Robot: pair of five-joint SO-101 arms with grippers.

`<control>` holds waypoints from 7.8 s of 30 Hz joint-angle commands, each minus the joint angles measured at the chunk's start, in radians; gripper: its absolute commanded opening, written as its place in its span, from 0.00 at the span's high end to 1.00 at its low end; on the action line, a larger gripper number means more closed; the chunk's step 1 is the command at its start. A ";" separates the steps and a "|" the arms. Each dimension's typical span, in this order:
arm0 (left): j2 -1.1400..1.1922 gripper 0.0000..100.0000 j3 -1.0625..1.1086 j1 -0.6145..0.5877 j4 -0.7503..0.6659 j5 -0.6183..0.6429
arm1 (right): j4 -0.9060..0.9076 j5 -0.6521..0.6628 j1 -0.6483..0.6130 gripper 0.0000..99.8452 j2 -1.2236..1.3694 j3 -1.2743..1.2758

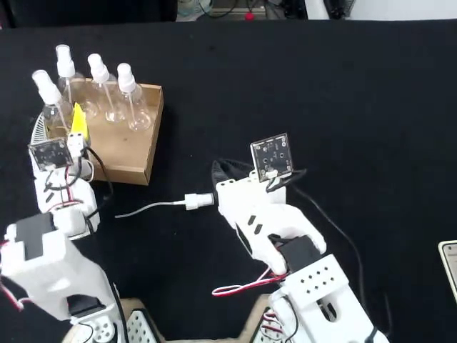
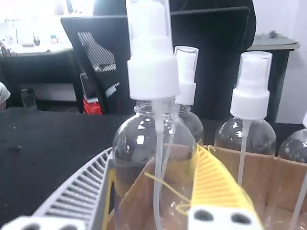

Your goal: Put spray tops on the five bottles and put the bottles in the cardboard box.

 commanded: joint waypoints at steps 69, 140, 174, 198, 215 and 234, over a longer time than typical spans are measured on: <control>0.000 0.72 0.119 0.002 -0.265 0.064 | -0.031 0.005 -0.008 0.98 -0.022 -0.007; -0.430 0.71 -0.720 1.061 2.131 0.029 | 0.239 0.365 1.335 0.88 -0.024 0.050; 0.227 0.78 -1.297 1.059 2.239 0.020 | 0.232 0.417 1.344 0.88 -0.024 0.206; 0.215 0.89 -1.699 0.990 3.049 -0.130 | 0.232 0.417 1.343 0.88 -0.024 0.206; -0.239 0.79 -1.007 0.903 2.786 -0.161 | 0.210 0.417 1.343 0.88 -0.024 0.214; -0.603 0.68 -0.555 0.809 2.561 -0.350 | 0.210 0.417 1.343 0.88 -0.024 0.217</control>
